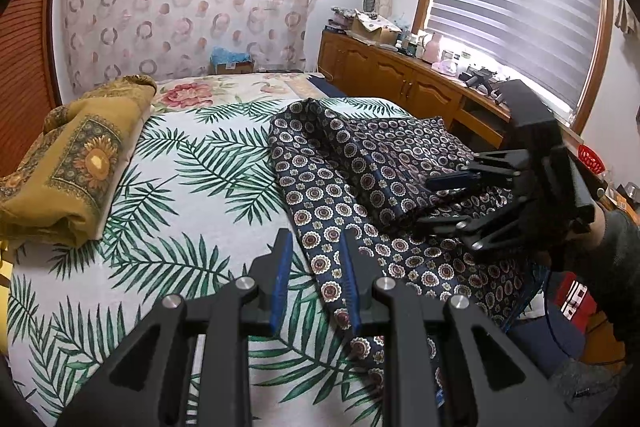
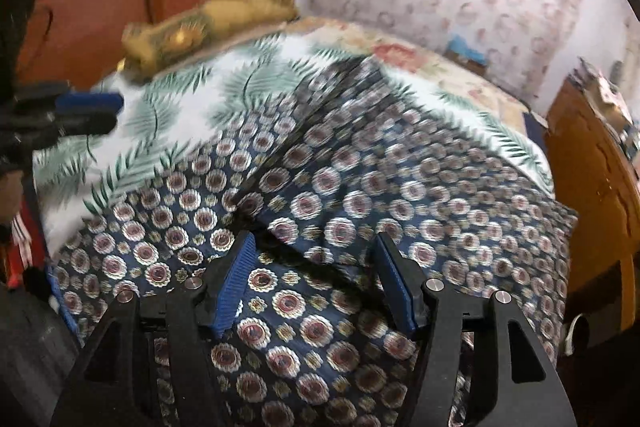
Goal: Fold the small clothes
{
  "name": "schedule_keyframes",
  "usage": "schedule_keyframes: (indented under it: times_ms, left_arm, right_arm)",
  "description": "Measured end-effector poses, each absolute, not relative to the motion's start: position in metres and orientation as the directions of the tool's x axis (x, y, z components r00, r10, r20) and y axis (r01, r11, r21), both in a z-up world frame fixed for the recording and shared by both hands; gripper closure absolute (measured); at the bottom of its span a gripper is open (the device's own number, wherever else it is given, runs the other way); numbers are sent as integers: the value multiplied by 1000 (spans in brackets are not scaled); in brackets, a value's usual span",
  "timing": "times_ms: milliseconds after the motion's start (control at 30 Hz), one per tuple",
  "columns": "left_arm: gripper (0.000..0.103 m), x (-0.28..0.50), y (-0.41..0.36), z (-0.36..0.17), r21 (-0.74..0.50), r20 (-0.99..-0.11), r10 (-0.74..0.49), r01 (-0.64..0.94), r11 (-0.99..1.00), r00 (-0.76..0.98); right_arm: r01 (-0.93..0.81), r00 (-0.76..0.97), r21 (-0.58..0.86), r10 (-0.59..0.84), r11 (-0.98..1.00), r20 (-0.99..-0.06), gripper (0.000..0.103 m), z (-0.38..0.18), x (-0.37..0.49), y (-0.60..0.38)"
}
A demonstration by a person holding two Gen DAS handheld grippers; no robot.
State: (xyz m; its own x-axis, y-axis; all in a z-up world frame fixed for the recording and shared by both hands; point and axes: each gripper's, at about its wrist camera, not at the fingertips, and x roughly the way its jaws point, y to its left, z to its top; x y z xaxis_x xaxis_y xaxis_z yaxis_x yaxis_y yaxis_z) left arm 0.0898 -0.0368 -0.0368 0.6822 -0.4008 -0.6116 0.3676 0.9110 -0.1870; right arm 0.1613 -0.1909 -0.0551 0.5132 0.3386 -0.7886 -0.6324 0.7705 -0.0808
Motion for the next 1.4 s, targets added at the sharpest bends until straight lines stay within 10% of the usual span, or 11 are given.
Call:
schedule_keyframes:
  times_ms: [133, 333, 467, 1033, 1167, 1400]
  left_arm:
    - [82, 89, -38, -39, -189, -616, -405, 372, 909, 676]
    - [82, 89, -40, -39, -189, -618, -407, 376, 907, 672]
    - [82, 87, -42, -38, -188, -617, -411, 381, 905, 672]
    - [82, 88, -50, -39, -183, -617, -429, 411, 893, 659]
    - [82, 88, -52, -42, -185, -625, -429, 410, 893, 652]
    - [82, 88, -60, -45, -183, -632, -437, 425, 886, 640]
  right_arm:
    - [-653, 498, -135, 288, 746, -818, 41, -67, 168, -182]
    - [-641, 495, -140, 268, 755, -827, 90, -69, 184, -194]
    - [-624, 511, -130, 276, 771, -814, 99, -64, 189, -207]
    - [-211, 689, 71, 199, 975, -697, 97, 6, 254, -343]
    - [-165, 655, 59, 154, 984, -740, 52, -10, 257, -354]
    - [-229, 639, 14, 161, 973, -752, 52, -24, 220, -341]
